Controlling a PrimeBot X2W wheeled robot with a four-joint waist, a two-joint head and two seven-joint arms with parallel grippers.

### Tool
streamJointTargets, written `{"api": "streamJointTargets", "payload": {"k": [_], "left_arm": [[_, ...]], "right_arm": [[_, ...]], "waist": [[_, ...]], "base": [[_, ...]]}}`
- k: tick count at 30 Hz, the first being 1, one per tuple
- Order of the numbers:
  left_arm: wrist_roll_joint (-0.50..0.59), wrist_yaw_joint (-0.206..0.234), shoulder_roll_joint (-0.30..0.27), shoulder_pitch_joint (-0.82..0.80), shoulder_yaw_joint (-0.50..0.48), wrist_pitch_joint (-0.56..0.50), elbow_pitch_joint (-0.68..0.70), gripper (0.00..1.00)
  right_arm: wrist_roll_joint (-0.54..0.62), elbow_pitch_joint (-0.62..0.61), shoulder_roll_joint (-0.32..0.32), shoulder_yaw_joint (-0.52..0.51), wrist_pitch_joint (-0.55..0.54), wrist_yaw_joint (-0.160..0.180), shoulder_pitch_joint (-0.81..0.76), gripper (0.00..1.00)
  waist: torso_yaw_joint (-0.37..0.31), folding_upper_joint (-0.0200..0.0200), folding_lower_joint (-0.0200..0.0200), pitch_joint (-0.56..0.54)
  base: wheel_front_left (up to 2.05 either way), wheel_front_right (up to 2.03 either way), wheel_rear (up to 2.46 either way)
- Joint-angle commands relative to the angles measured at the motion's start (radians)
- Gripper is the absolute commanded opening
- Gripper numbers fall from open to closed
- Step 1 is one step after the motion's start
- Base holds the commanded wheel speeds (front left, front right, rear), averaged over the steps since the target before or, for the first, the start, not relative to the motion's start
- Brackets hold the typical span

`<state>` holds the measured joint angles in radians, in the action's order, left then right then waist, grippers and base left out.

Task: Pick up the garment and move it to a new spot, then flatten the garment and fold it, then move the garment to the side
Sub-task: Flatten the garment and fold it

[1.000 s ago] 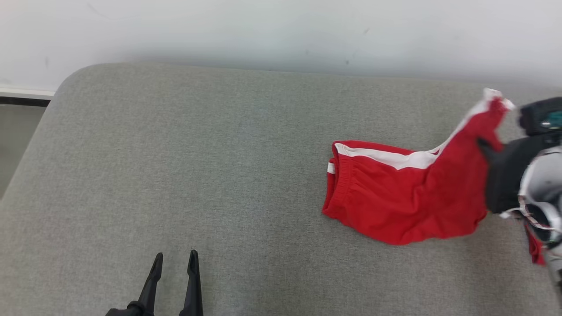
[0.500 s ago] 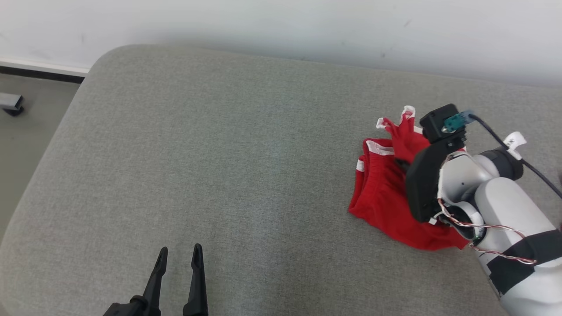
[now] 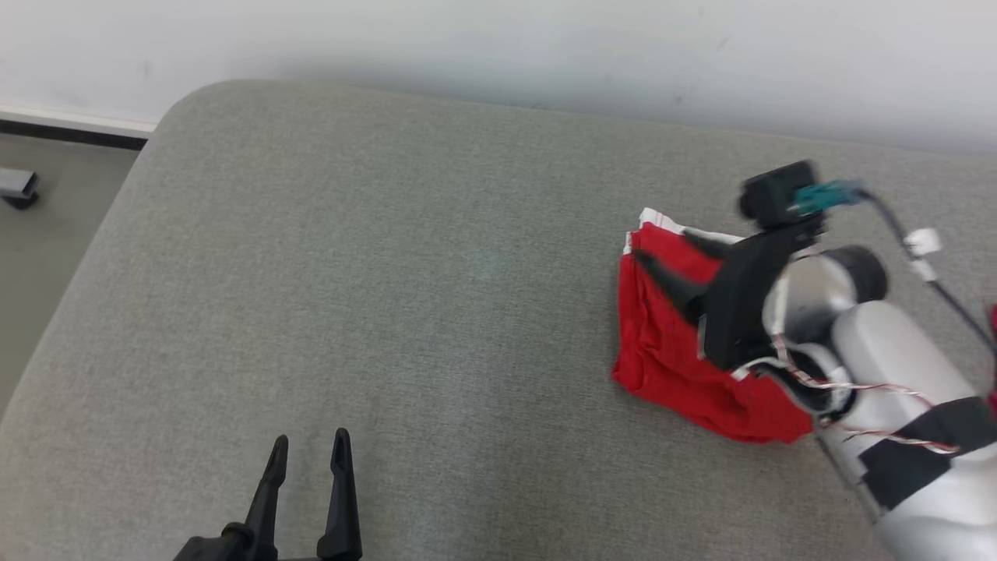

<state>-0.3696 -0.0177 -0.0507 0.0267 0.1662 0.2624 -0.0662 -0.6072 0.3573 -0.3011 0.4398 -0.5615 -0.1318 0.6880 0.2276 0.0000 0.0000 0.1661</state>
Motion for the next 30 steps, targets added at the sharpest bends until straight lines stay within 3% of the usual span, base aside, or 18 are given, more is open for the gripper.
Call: {"api": "streamJointTargets", "payload": {"k": [1, 8, 12, 13, 14, 15, 20, 25, 30], "left_arm": [[0.006, -0.001, 0.001, 0.014, -0.002, 0.003, 0.001, 1.00], [0.012, -0.007, 0.001, 0.010, -0.005, 0.003, 0.001, 1.00], [0.011, -0.012, 0.001, 0.004, 0.004, 0.003, 0.000, 1.00], [0.009, -0.013, 0.001, 0.002, 0.005, 0.003, 0.000, 1.00], [0.008, -0.015, 0.001, 0.001, 0.006, 0.003, -0.001, 1.00], [0.006, -0.015, 0.001, 0.000, 0.007, 0.003, -0.001, 1.00], [0.002, -0.015, 0.001, -0.006, 0.006, 0.003, -0.007, 1.00], [0.004, -0.016, 0.001, 0.000, 0.006, 0.003, -0.015, 1.00], [0.007, -0.012, 0.001, 0.023, 0.003, 0.003, -0.016, 1.00]], "right_arm": [[-0.001, -0.004, -0.019, -0.024, 0.028, 0.003, -0.011, 1.00], [0.084, 0.042, -0.074, -0.191, 0.201, 0.003, -0.089, 1.00], [0.161, 0.093, -0.073, -0.226, 0.295, 0.003, -0.149, 1.00], [0.180, 0.105, -0.064, -0.221, 0.314, 0.003, -0.162, 0.62], [0.200, 0.116, -0.056, -0.212, 0.332, 0.003, -0.171, 0.14], [0.218, 0.128, -0.047, -0.201, 0.347, 0.003, -0.178, 0.00], [0.272, 0.177, 0.022, -0.100, 0.404, 0.003, -0.190, 0.00], [0.243, 0.205, 0.105, 0.057, 0.417, 0.003, -0.199, 0.00], [0.197, 0.193, 0.126, 0.179, 0.395, 0.003, -0.218, 0.00]], "waist": [[-0.018, 0.0000, 0.0000, -0.012], [-0.037, 0.0000, 0.0000, -0.024], [-0.035, 0.0000, 0.0000, -0.017], [-0.034, 0.0000, 0.0000, -0.014], [-0.033, 0.0000, 0.0000, -0.011], [-0.032, 0.0000, 0.0000, -0.007], [-0.024, 0.0000, 0.0000, 0.002], [-0.014, 0.0000, 0.0000, -0.014], [-0.019, 0.0000, 0.0000, -0.041]], "base": [[0.00, 0.00, 0.00], [0.00, 0.00, 0.00], [0.00, 0.00, 0.00], [0.00, 0.00, 0.00], [0.00, 0.00, 0.00], [0.00, 0.00, 0.00], [0.00, 0.00, 0.00], [0.00, 0.00, 0.00], [0.00, 0.00, 0.00]]}}
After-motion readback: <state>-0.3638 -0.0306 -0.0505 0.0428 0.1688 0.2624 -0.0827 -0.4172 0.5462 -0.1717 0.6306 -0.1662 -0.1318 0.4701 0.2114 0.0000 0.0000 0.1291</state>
